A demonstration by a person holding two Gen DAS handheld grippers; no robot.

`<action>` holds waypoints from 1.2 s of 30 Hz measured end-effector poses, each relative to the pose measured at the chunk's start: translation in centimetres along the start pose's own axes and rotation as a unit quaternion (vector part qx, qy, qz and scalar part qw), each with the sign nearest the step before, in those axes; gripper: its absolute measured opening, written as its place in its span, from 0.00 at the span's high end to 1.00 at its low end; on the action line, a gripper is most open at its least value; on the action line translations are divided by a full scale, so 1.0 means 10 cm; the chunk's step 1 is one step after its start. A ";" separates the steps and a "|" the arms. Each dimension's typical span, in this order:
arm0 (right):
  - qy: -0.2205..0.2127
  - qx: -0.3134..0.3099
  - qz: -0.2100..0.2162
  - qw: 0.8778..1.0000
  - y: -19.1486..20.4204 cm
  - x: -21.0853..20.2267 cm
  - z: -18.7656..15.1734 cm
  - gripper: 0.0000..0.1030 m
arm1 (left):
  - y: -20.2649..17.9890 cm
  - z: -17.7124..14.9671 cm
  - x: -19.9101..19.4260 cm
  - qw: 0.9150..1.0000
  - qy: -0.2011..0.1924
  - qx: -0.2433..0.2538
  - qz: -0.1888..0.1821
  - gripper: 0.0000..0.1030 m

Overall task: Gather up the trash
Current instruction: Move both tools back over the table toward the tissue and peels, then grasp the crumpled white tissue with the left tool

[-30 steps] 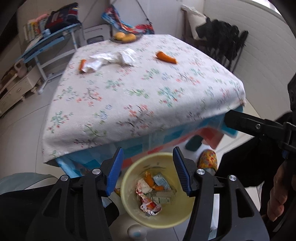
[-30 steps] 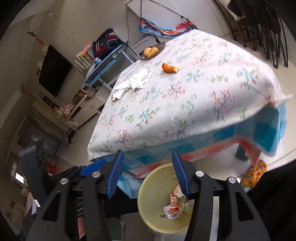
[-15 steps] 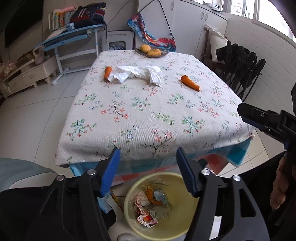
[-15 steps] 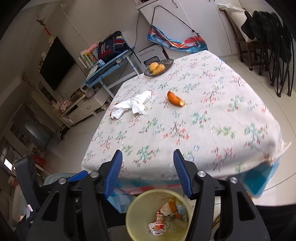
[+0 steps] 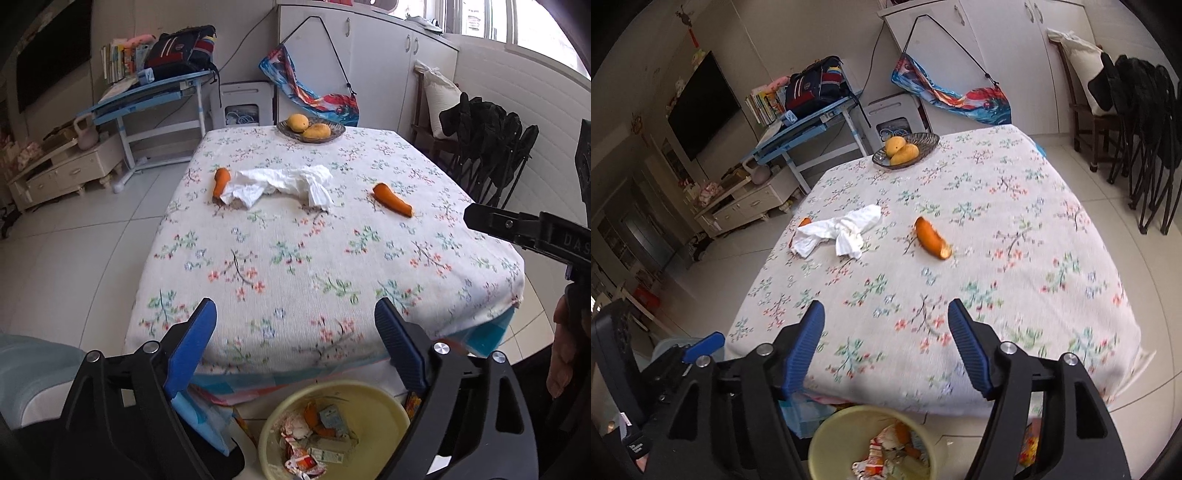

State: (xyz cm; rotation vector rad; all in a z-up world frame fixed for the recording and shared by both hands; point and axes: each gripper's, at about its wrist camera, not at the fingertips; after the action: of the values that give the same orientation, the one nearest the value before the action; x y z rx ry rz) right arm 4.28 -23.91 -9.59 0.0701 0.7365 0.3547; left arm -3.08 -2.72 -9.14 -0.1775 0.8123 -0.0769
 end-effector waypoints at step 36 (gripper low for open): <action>0.113 -0.036 -0.015 0.993 -0.34 1.00 0.35 0.30 | -0.36 1.13 1.33 0.999 0.024 -0.015 -0.033 0.29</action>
State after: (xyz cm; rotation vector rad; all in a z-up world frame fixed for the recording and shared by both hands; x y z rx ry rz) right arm 14.46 -23.49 -14.04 -0.0508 0.9473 0.3634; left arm 14.33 -6.63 -10.35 -0.2310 0.8564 -0.1320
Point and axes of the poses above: each gripper's, at about its wrist camera, not at the fingertips, and x roughly the way its jaws point, y to its left, z to its top, and after that the axes turned 14 degrees about -x, right-handed
